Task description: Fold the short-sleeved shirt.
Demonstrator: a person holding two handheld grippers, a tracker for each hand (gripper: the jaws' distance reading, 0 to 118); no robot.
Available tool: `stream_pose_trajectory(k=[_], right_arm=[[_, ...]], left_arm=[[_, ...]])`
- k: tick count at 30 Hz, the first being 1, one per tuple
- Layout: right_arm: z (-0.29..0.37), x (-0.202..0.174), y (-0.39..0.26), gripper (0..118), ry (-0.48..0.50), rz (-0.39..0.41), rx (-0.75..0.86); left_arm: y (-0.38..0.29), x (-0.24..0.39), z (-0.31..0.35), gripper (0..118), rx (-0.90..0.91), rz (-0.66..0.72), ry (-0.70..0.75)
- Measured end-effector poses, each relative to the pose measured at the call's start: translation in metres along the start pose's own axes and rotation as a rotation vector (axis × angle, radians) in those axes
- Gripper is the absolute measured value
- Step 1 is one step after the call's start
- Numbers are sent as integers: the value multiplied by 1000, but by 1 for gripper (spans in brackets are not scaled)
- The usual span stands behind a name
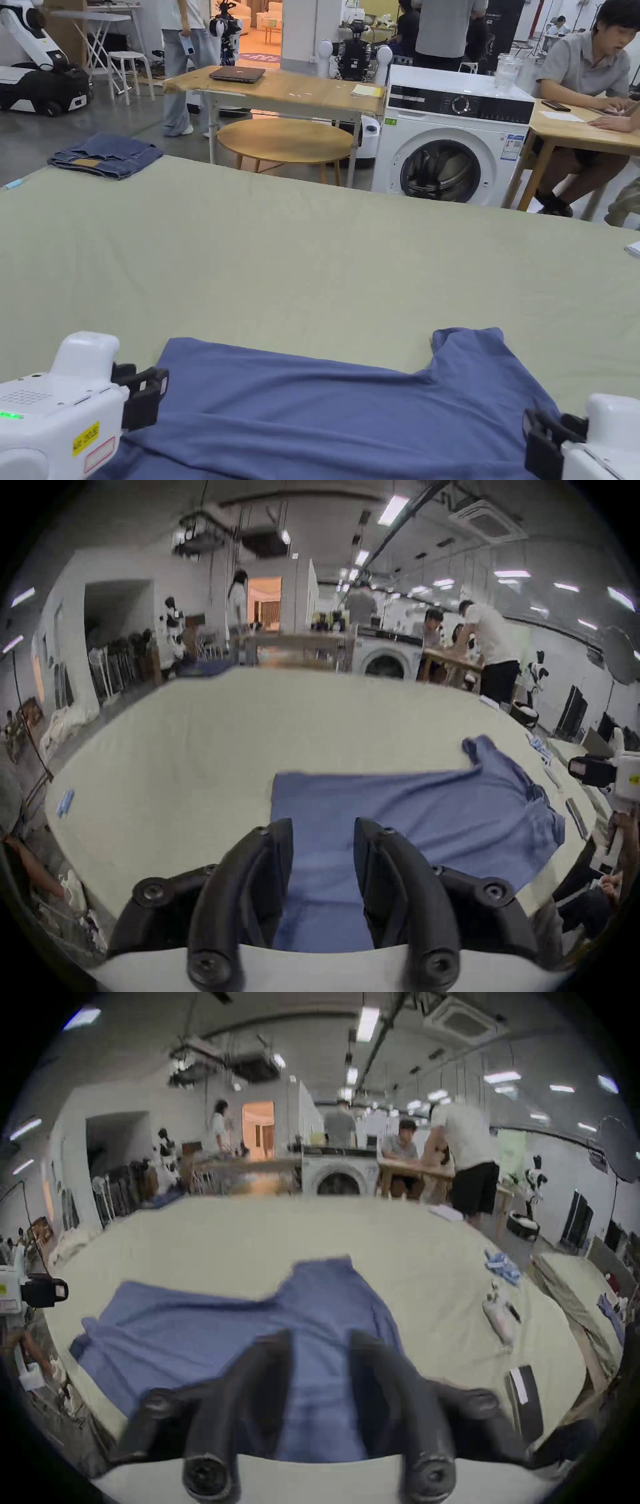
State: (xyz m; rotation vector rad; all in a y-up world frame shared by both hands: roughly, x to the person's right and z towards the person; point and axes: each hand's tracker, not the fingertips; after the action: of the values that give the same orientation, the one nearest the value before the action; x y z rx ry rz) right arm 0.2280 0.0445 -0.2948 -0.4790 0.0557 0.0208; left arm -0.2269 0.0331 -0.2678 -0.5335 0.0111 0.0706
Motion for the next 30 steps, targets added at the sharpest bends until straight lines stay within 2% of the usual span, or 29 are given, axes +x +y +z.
stream_pose_trajectory(k=[2, 5, 10, 20, 21, 22, 23, 25, 26, 30], right_arm=[[0, -15, 1, 3, 14, -11, 67], [-3, -35, 2, 0, 46, -3, 116], [-16, -57, 0, 0, 52, 15, 121], [-41, -55, -5, 0, 68, 33, 20], [-43, -53, -5, 0, 62, 34, 8], [-45, -50, -5, 0, 59, 32, 1], [-47, -47, -5, 0, 57, 30, -8], [-48, -44, -6, 0, 47, 31, -27], [-50, -41, -6, 0, 40, 34, -32], [-55, -32, -8, 0, 18, 36, -56]], left_arm=[[3, 10, -1, 0, 45, -19, 2], [5, 23, -3, 0, 89, -59, 41], [21, 15, -29, 0, 39, -55, 44], [76, -66, -154, 0, -329, 74, -22], [81, -72, -168, 4, -400, 83, -37], [84, -79, -182, 15, -442, 100, -66], [86, -79, -189, 33, -467, 108, -65], [88, -84, -208, 45, -525, 127, -82], [88, -85, -215, 58, -541, 130, -76], [75, -75, -244, 59, -654, 85, -34]])
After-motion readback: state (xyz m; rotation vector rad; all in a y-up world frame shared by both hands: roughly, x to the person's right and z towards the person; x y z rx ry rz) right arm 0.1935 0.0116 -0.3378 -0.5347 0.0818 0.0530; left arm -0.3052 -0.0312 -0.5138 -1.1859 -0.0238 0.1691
